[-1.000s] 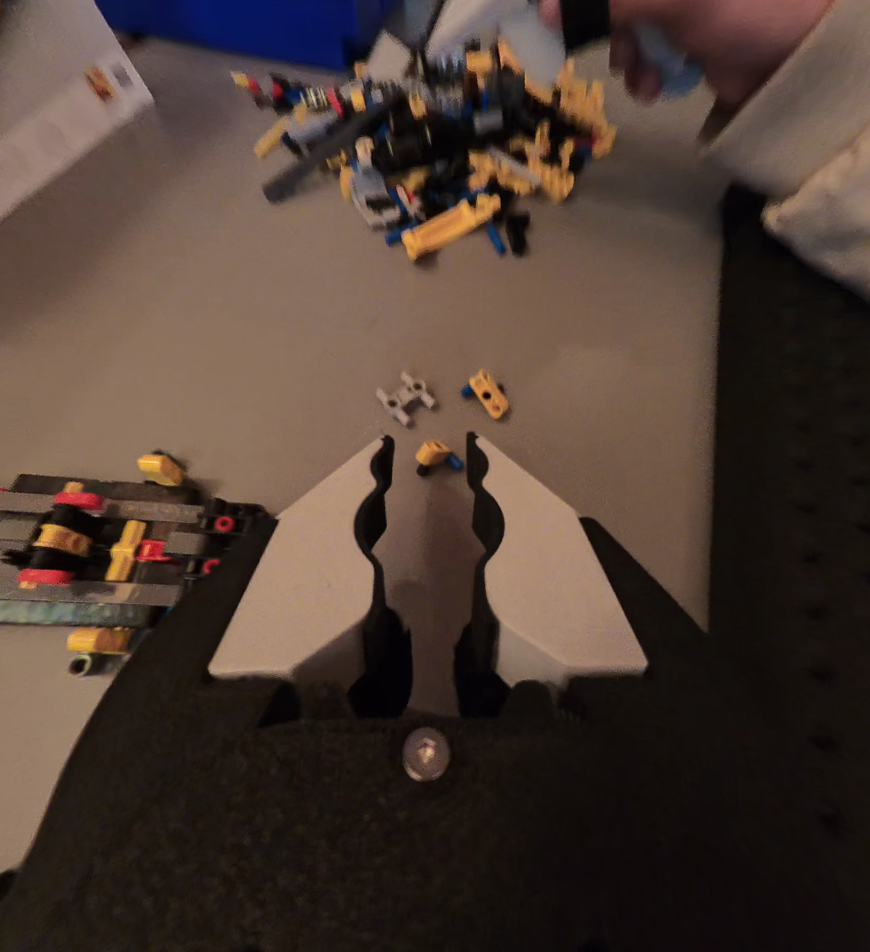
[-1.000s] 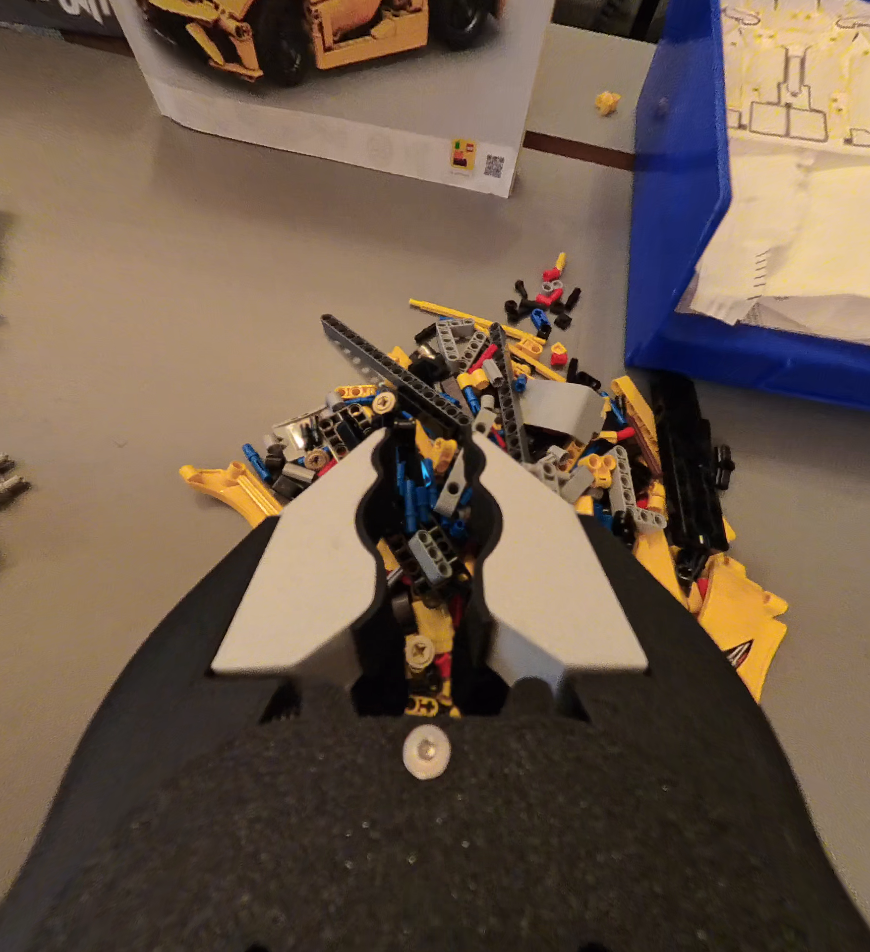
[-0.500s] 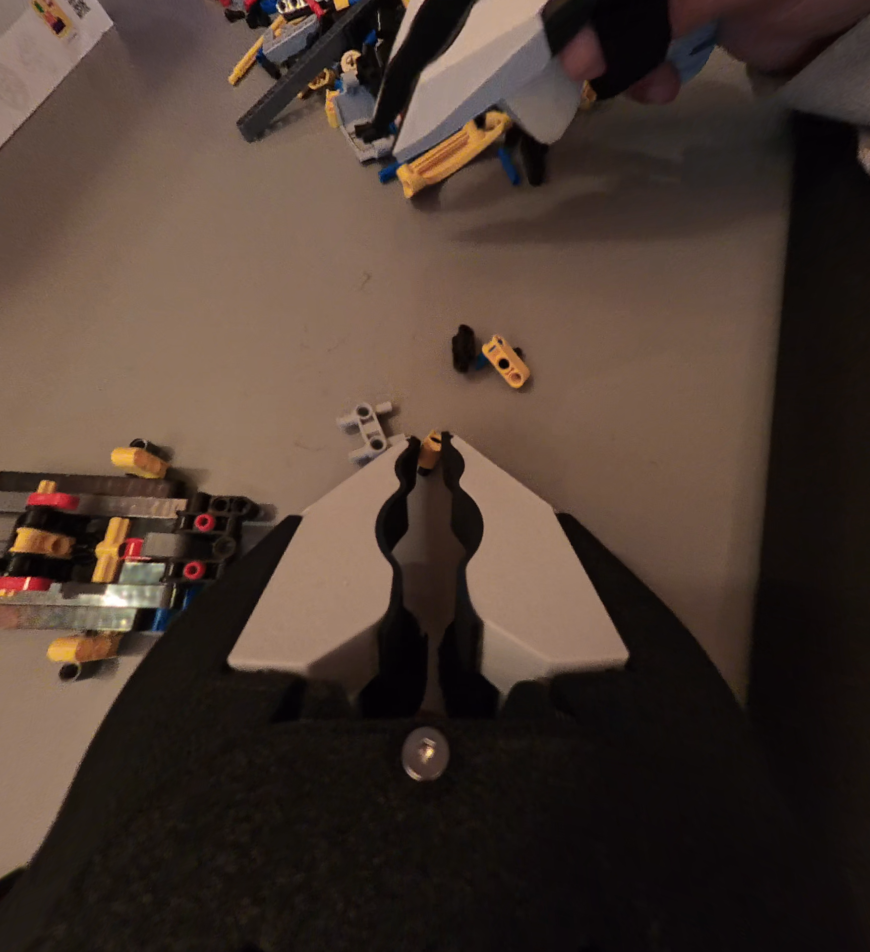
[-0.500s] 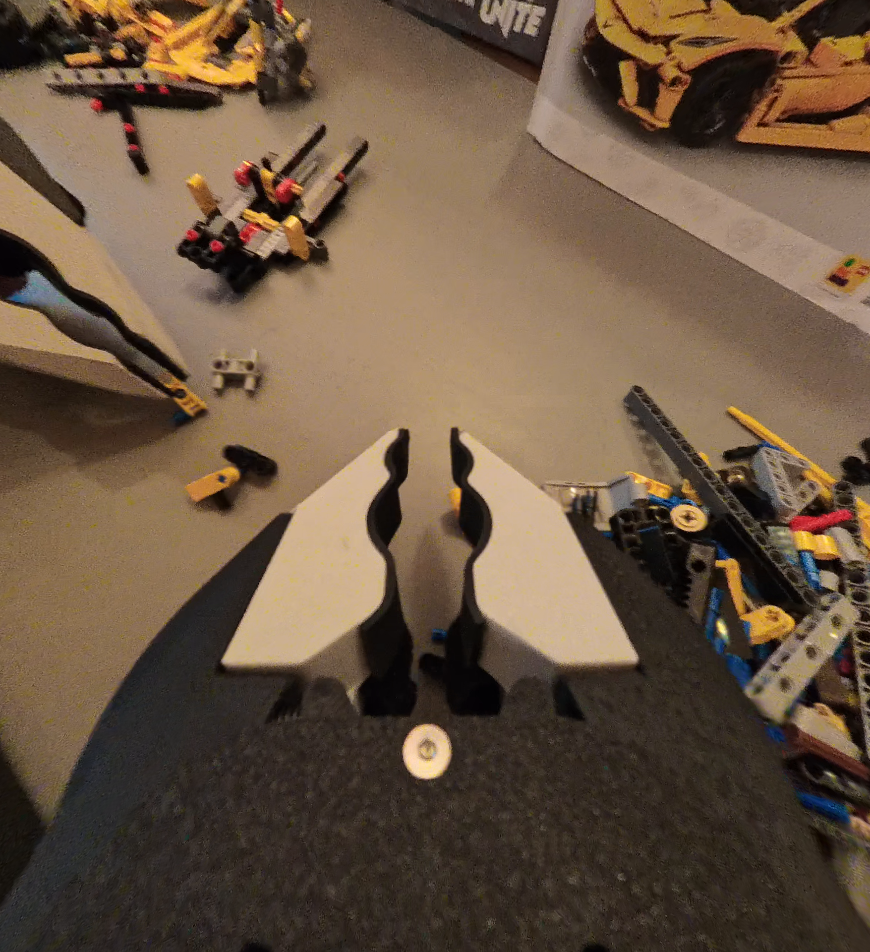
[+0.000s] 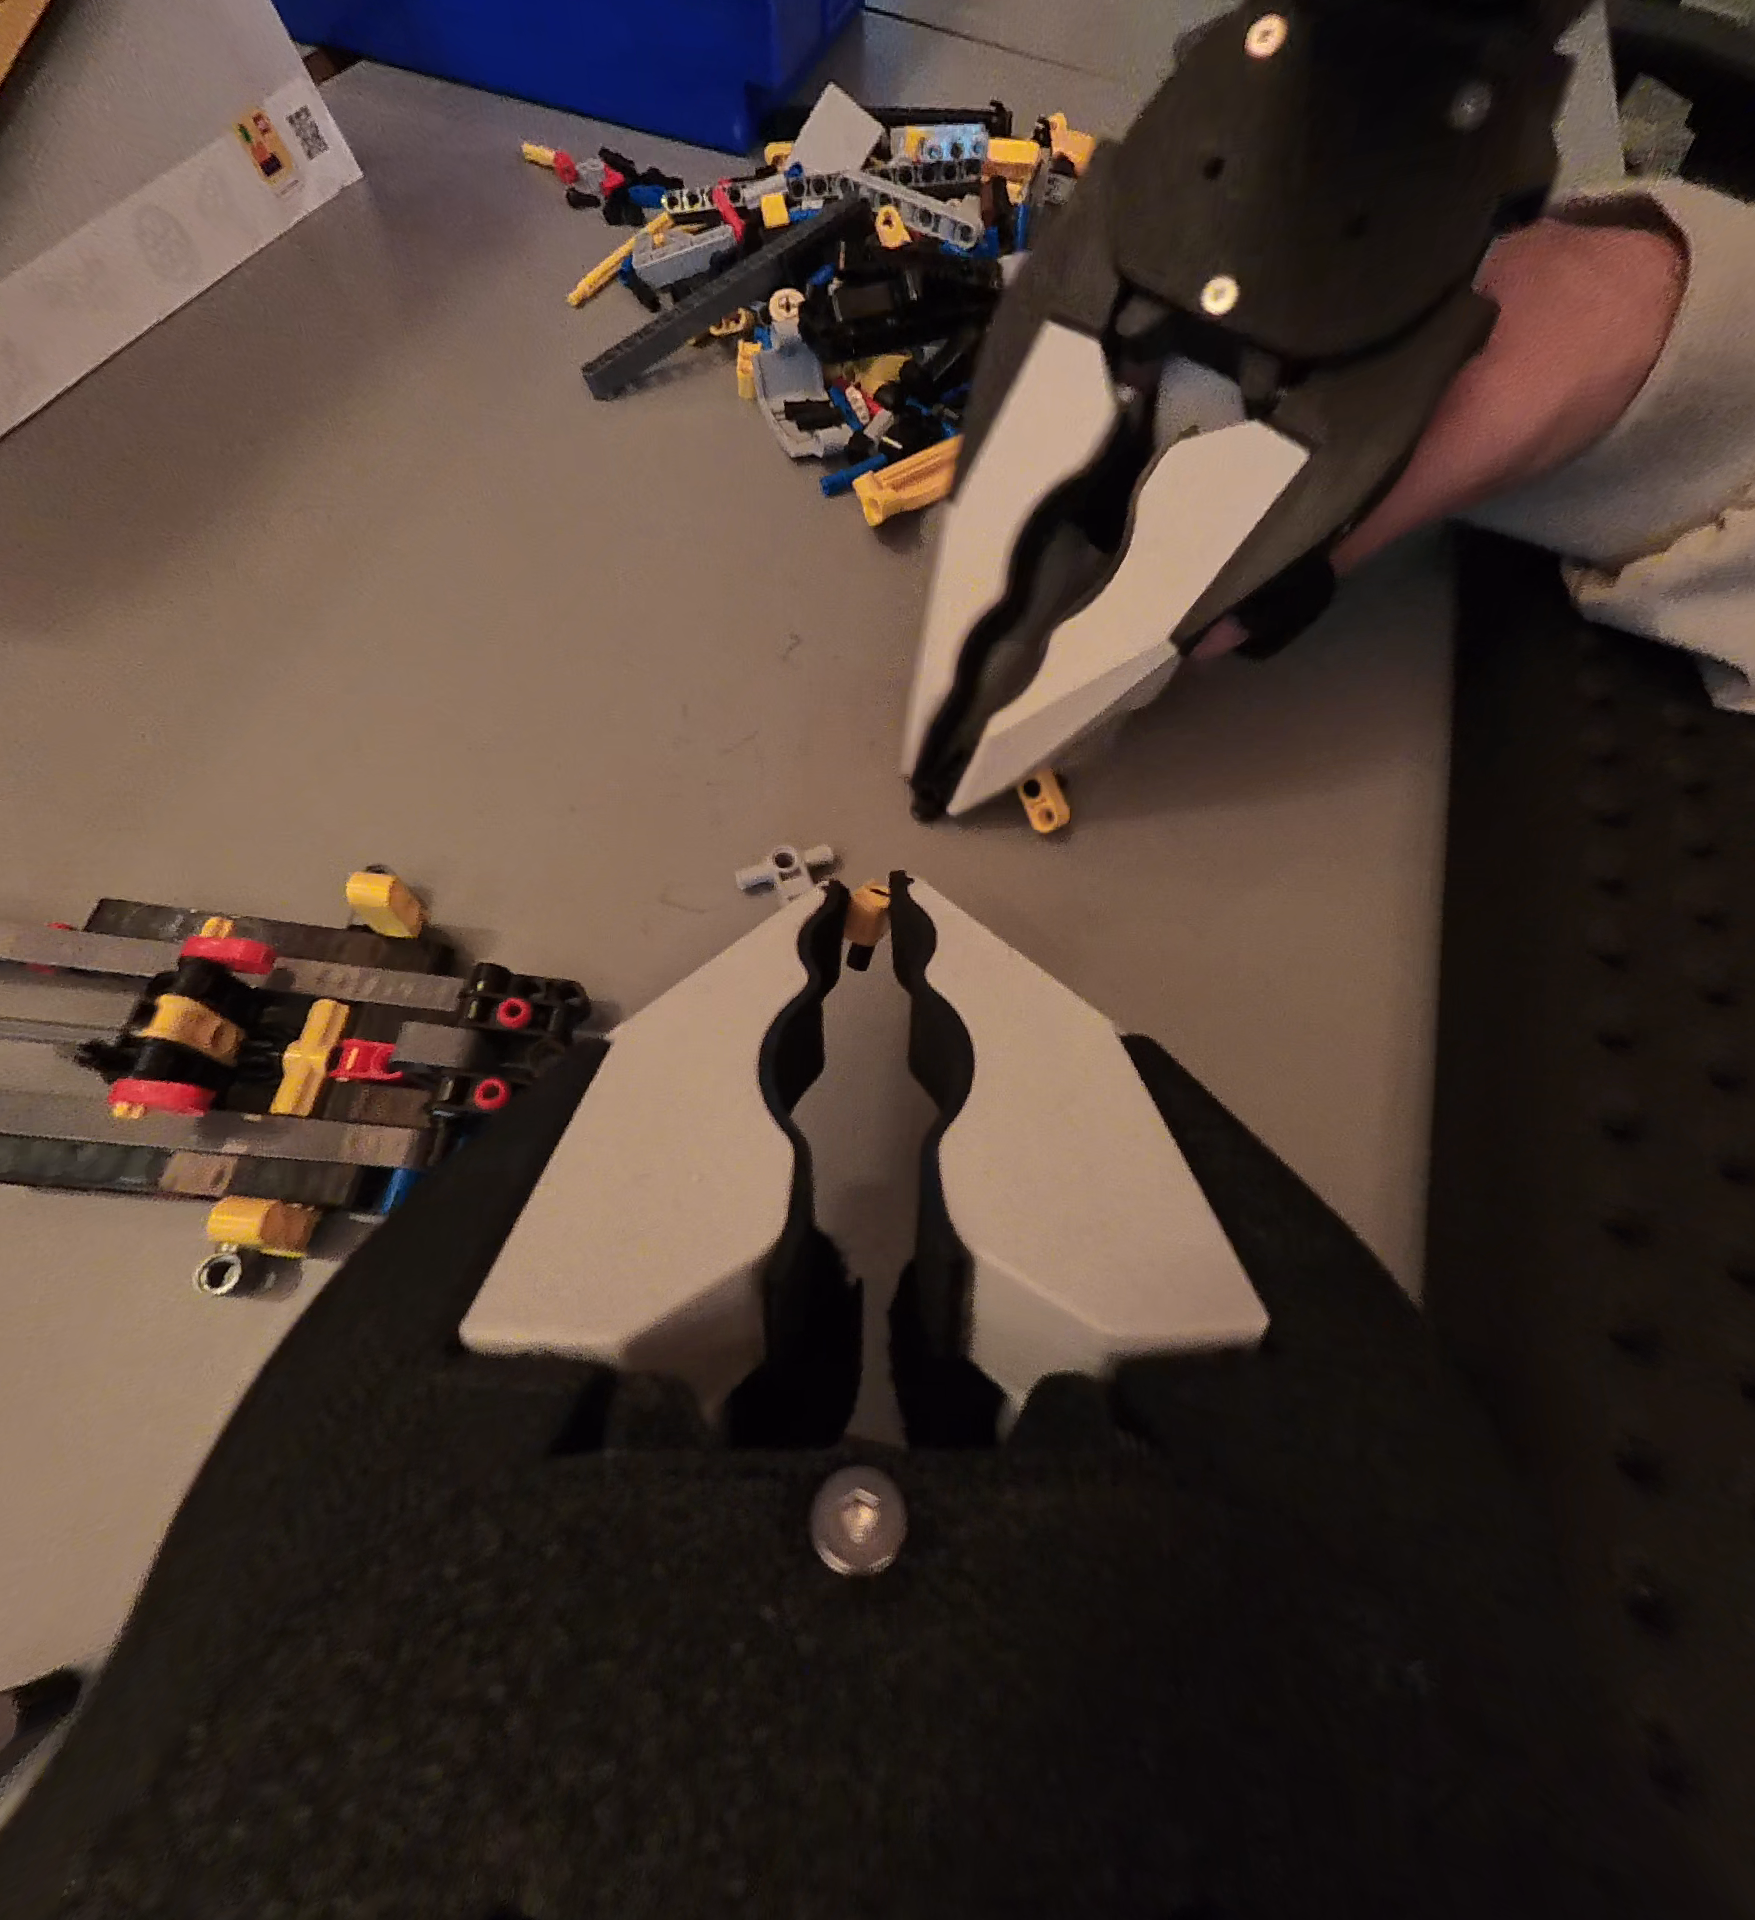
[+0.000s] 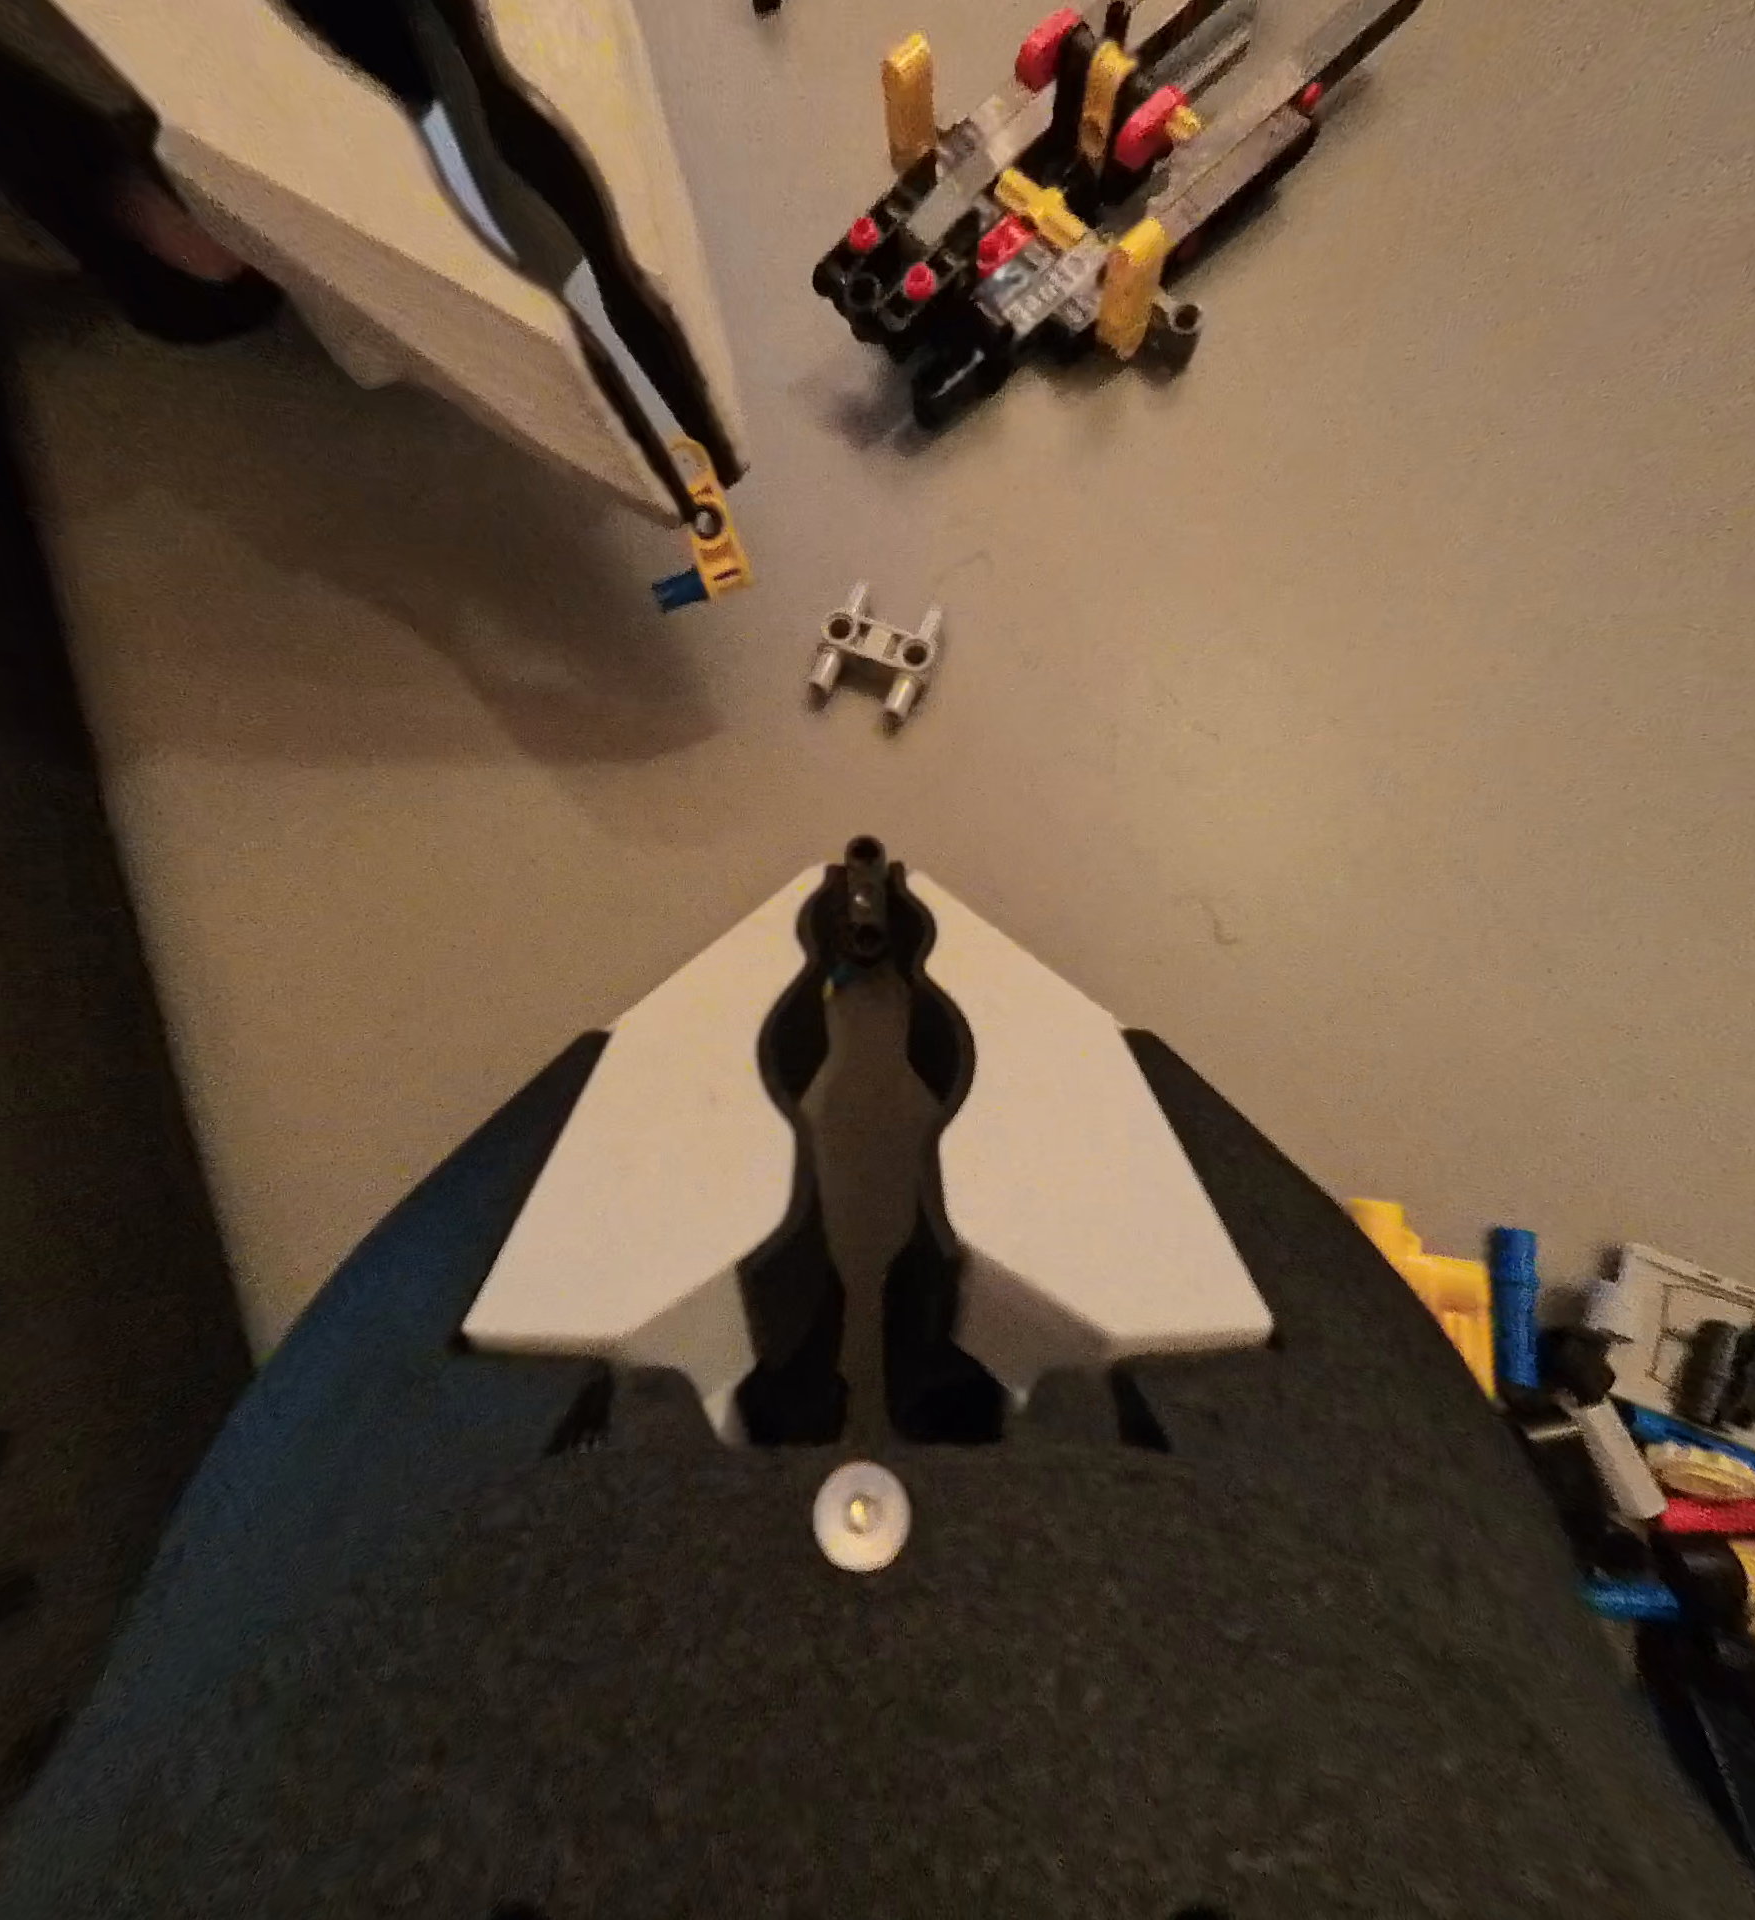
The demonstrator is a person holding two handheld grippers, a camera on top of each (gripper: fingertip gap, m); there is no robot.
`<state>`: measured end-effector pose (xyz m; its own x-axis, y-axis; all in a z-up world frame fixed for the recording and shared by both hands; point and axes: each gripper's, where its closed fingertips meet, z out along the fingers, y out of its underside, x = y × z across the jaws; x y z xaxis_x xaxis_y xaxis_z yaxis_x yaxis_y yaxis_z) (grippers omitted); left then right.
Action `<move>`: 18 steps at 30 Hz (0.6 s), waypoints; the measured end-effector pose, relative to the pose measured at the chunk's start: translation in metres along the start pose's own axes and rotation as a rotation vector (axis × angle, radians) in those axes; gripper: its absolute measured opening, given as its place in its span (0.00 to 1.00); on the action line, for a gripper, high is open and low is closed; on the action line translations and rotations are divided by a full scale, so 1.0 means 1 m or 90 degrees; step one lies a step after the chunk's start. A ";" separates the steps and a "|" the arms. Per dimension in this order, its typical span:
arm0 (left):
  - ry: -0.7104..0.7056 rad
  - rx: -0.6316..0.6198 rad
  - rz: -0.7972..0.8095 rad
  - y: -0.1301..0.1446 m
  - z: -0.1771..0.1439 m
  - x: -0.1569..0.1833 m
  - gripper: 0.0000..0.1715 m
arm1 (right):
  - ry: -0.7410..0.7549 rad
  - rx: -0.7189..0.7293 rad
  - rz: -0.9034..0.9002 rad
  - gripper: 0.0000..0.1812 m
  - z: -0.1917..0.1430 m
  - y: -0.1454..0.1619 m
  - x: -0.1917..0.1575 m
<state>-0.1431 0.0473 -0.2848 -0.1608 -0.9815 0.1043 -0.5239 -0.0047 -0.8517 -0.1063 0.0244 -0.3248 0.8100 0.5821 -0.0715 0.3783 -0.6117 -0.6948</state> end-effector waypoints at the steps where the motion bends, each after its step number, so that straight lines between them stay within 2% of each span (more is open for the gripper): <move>1: -0.001 0.007 -0.014 -0.001 -0.001 -0.003 0.05 | 0.010 -0.016 -0.005 0.04 -0.001 0.000 0.001; 3: -0.003 0.045 -0.053 -0.010 -0.008 -0.010 0.04 | 0.065 -0.030 -0.008 0.04 -0.012 -0.001 0.018; 6: 0.002 0.119 -0.127 -0.026 -0.024 -0.023 0.04 | 0.242 0.028 0.052 0.04 -0.065 0.002 0.077; 9: 0.014 0.170 -0.189 -0.035 -0.036 -0.033 0.04 | 0.454 -0.022 0.141 0.04 -0.132 0.054 0.145; 10: 0.024 0.182 -0.203 -0.037 -0.038 -0.034 0.04 | 0.490 -0.038 0.170 0.04 -0.146 0.072 0.157; 12: 0.032 0.194 -0.221 -0.039 -0.039 -0.036 0.04 | 0.483 -0.016 0.203 0.16 -0.150 0.079 0.161; 14: 0.021 0.198 -0.220 -0.040 -0.040 -0.038 0.04 | 0.427 0.078 0.187 0.19 -0.139 0.048 0.145; 16: 0.019 0.202 -0.221 -0.041 -0.041 -0.039 0.04 | 0.315 0.142 0.148 0.20 -0.105 0.006 0.109; 18: 0.021 0.218 -0.238 -0.043 -0.043 -0.041 0.04 | 0.181 0.145 0.145 0.27 -0.056 -0.020 0.062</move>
<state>-0.1501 0.0960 -0.2308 -0.0438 -0.8943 0.4453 -0.2477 -0.4221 -0.8721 -0.0388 0.0431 -0.2752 0.9648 0.2551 -0.0634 0.0926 -0.5557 -0.8262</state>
